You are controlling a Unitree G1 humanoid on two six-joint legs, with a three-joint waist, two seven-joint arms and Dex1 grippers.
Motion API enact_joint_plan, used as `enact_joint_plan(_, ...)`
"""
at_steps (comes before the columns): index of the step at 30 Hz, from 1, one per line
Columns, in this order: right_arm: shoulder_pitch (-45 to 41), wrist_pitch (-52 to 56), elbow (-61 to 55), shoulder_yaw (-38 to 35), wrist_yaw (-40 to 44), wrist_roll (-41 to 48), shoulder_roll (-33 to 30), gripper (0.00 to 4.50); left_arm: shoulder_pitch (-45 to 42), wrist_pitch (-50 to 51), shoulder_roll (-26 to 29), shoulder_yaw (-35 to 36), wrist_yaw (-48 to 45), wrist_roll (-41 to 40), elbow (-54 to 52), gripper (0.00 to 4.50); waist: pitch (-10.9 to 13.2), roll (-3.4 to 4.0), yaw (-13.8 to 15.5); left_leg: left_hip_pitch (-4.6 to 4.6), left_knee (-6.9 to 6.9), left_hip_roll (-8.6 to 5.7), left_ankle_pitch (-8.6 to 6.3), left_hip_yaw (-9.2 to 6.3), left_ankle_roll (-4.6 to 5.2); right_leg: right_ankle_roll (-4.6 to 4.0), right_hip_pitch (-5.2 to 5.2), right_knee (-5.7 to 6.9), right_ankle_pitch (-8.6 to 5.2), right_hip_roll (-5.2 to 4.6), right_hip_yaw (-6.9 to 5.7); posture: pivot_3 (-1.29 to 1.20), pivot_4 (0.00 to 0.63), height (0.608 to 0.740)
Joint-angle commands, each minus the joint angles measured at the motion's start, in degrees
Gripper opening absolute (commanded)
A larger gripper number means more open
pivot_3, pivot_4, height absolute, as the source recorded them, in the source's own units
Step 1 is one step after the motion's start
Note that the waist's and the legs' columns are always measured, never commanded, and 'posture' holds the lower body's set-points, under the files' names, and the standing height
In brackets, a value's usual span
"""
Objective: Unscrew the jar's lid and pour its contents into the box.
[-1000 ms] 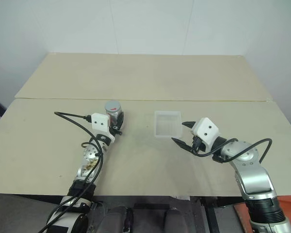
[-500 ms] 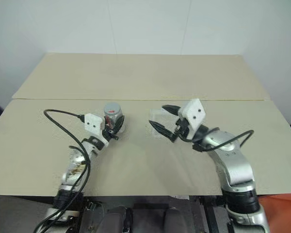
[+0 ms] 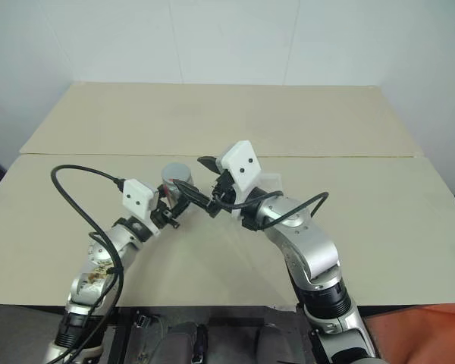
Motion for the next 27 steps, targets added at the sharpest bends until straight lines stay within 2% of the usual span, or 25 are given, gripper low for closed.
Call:
enact_joint_plan(1,-0.9,-0.4,-1.5,-0.7,0.1,0.4,0.0,3.79,-0.6,-0.9,-0.9,-0.5,1.0,0.3,-2.7,1.93,0.0,0.00,-0.1,0.00,0.00,0.00,0.00,0.00,0.00,0.00,0.00,0.00,0.00,0.00,0.00,0.00,0.150,0.740)
enact_joint_plan(15,-0.3,-3.0,1.6,1.5,-0.9,-2.9,2.1,3.79,-0.9,-3.7,-3.7,-3.0,0.8,1.0,-2.1,1.93,0.0,0.00,-0.7,-0.04,-0.03,0.01,0.00,0.00,0.00,0.00,-0.06,-0.01,0.00,0.02,0.03,0.00,0.150,0.740)
enact_joint_plan(27,0.6,-4.8,2.5,0.5,-2.9,-5.8,3.6,3.79,-1.6,-2.9,-5.3,-4.2,2.4,1.8,-1.2,1.93,0.0,0.00,-0.8,-0.06,-0.04,0.00,0.00,0.02,0.01,0.00,-0.11,0.00,0.00,0.02,0.05,0.00,0.150,0.740)
